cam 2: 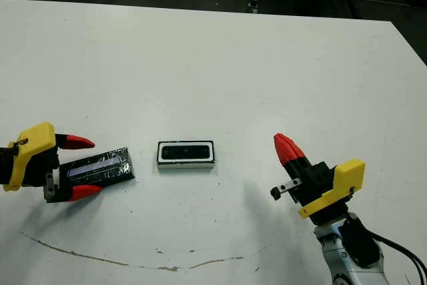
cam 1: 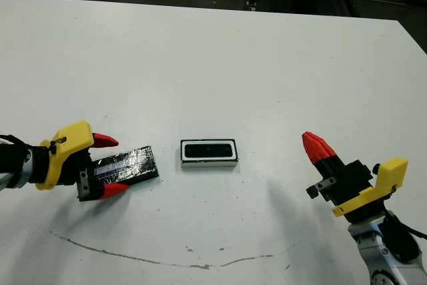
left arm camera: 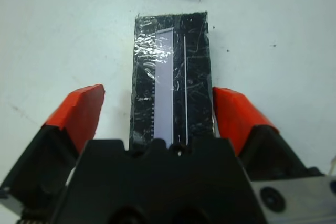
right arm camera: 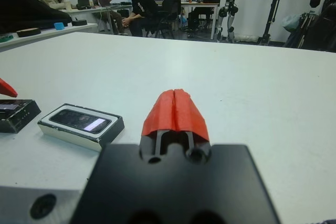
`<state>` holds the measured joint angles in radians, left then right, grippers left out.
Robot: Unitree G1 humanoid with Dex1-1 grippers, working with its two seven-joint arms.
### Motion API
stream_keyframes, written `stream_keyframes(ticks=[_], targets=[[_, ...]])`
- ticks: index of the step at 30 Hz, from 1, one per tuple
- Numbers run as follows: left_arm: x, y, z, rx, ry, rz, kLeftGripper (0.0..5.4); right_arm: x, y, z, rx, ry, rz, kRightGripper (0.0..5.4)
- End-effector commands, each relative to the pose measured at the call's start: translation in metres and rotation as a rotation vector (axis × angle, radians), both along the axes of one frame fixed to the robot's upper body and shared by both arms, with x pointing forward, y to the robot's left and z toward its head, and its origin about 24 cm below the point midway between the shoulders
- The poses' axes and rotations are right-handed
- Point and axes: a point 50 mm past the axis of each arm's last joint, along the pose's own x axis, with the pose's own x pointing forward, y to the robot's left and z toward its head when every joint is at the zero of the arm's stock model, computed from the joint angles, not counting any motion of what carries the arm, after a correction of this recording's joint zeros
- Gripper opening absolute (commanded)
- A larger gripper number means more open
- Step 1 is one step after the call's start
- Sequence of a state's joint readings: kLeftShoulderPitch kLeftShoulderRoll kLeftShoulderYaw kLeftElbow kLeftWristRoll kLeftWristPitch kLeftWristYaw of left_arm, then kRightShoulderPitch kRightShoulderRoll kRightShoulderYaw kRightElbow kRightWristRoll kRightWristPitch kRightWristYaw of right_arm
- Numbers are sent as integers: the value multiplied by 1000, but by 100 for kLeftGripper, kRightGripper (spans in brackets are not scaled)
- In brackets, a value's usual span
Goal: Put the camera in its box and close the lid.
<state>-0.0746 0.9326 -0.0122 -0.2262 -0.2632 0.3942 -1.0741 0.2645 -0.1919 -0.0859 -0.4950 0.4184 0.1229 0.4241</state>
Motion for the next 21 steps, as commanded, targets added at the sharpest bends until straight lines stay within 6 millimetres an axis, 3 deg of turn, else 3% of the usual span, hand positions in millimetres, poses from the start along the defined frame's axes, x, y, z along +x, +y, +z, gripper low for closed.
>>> stream_keyframes(ticks=[1, 8, 21], targets=[[-2, 1, -6, 2, 17, -16, 411, -1, -3, 0, -19, 1, 0, 0], [-2, 1, -8, 0, 37, -57, 316, -1, -3, 0, -18, 2, -1, 0], [-3, 1, -11, -36, 32, -6, 316, -1, -3, -1, -21, 1, 1, 0]])
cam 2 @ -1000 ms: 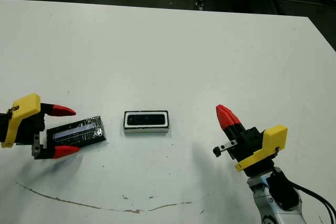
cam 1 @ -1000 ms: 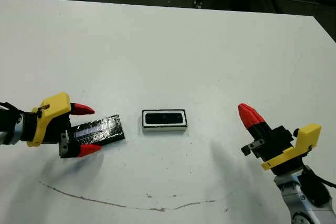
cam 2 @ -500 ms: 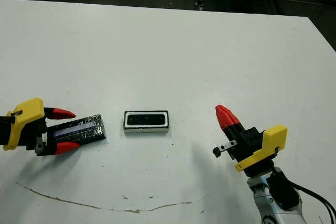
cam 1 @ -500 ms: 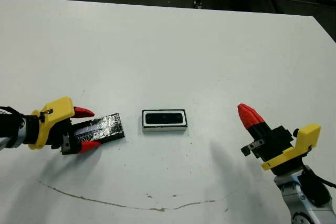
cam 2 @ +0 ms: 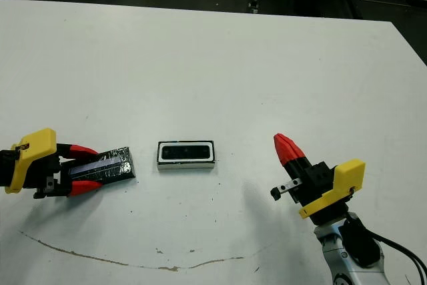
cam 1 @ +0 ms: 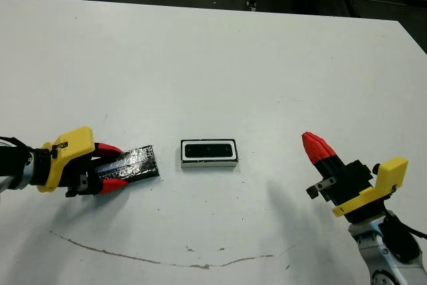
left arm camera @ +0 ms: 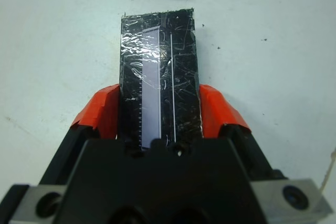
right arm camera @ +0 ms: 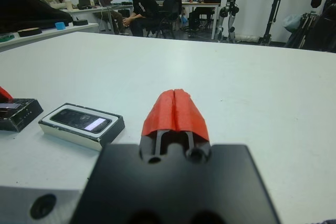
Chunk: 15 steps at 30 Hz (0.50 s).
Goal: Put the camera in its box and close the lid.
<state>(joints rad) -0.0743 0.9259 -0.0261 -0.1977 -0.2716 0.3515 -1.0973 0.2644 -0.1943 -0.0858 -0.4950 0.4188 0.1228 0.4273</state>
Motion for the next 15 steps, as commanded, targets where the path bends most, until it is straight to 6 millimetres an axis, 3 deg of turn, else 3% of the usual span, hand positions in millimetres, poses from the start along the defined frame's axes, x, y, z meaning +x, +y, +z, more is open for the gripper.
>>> stream_keyframes(ticks=[1, 9, 15], targets=[[-2, 1, -6, -22, 4, 33, 316, -1, -2, -1, -18, 3, -4, 0], [3, -3, 1, -181, -72, 266, 316, 1, -1, -1, -11, 4, 1, 0], [13, -13, 12, -207, -74, 233, 316, 0, 0, -2, -16, 13, 2, 0]])
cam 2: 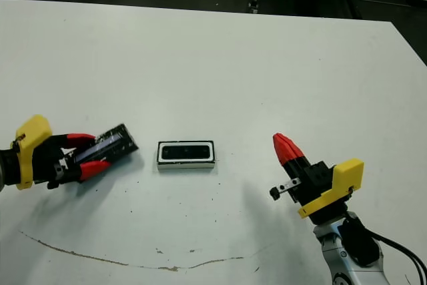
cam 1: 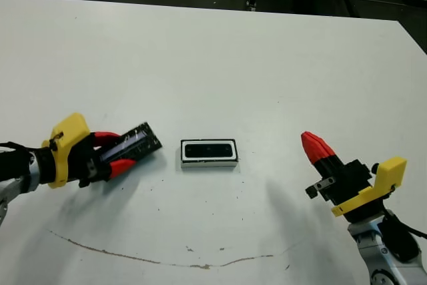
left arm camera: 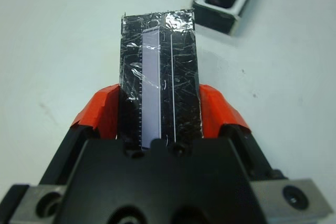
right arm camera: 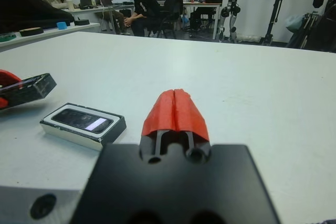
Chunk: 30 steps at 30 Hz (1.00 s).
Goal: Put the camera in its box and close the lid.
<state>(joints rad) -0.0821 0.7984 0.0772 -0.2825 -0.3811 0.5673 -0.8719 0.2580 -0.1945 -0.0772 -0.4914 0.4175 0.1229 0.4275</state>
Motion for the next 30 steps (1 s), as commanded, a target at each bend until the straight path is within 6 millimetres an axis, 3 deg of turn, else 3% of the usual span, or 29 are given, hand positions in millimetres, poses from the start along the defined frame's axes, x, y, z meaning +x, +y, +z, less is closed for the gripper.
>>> stream_keyframes(ticks=[1, 14, 30], targets=[[8, -7, 5, -21, 0, -45, 316, -1, -1, -2, -17, 14, -7, 0], [33, -44, 0, 3, 9, -270, 316, -1, 0, -1, -26, 0, -7, 0], [44, -78, -20, 84, 3, -344, 315, -2, 1, -2, -20, 7, 3, 0]])
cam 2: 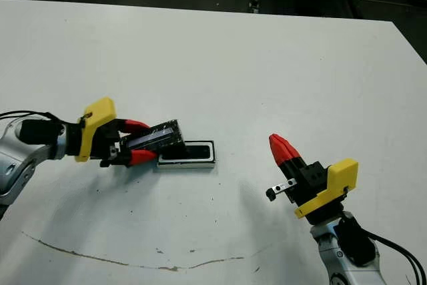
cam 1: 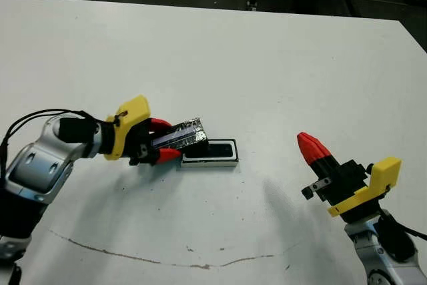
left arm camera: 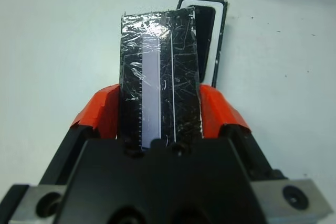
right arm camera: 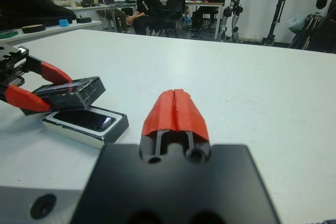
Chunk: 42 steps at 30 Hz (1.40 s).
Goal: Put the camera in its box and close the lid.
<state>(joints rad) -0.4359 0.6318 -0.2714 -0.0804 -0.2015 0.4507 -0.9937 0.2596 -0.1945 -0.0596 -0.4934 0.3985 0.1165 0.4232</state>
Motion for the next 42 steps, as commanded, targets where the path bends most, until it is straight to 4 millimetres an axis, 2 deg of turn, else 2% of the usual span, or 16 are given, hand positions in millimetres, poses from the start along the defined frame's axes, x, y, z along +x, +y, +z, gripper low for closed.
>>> stream_keyframes(ticks=[1, 7, 17, 26, 35, 42], targets=[[-2, -6, -12, 40, 17, -18, 315, -1, -3, -1, -5, 11, -5, 0], [-6, -10, -14, 45, 41, -37, 312, -1, -3, -2, -4, 15, -5, 0], [-18, -24, -6, -32, 115, -155, 312, -1, -4, -3, -8, 11, -6, 0], [-15, -32, -11, -81, 223, -182, 312, -1, -4, -5, -9, 18, -2, 0], [-5, -35, -23, -29, 189, -181, 312, -2, -4, -5, -5, 20, -2, 0], [-2, -42, -33, 90, 138, -237, 312, -2, -4, -5, -15, 13, -1, 0]])
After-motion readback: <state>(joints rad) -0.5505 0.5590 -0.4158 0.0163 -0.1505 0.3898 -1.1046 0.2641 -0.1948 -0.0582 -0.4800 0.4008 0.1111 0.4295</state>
